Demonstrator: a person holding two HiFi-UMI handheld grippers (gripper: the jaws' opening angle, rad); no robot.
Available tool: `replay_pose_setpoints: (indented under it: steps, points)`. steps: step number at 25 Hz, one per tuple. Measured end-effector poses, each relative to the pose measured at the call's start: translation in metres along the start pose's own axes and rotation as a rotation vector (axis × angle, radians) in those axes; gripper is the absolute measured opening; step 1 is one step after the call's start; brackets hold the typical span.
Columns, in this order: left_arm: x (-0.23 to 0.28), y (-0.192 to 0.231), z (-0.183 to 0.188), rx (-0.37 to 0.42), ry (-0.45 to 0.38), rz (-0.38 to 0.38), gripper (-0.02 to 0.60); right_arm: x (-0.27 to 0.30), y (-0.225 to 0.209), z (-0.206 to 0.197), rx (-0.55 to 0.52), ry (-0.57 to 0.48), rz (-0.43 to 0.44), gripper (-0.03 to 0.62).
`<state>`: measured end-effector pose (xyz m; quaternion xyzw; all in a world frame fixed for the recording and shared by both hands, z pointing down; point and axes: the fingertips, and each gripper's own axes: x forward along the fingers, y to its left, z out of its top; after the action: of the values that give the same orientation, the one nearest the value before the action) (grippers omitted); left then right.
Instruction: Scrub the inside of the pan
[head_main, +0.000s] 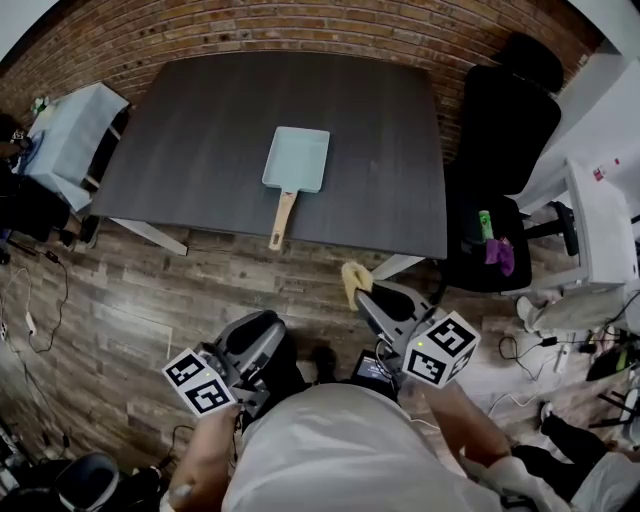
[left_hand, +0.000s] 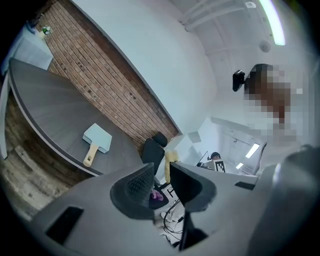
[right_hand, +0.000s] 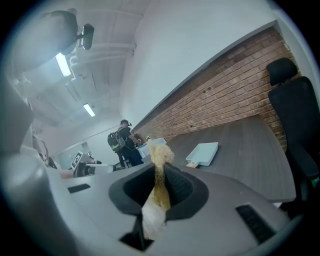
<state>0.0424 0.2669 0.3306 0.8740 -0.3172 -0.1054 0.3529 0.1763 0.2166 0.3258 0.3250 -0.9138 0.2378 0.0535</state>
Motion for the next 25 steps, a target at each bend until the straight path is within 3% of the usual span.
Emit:
replay_pose_setpoints:
  steps: [6, 17, 25]
  points:
    - [0.015, 0.056, 0.009, -0.034, 0.060, 0.001, 0.131, 0.040, -0.023, 0.000, -0.085, 0.081, -0.065, 0.060]
    - [0.054, 0.188, 0.033, -0.075, 0.261, 0.034, 0.237, 0.143, -0.082, 0.021, -0.194, 0.231, -0.218, 0.061]
    - [0.090, 0.231, 0.016, -0.128, 0.368, -0.017, 0.274, 0.199, -0.115, 0.038, -0.328, 0.374, -0.280, 0.061]
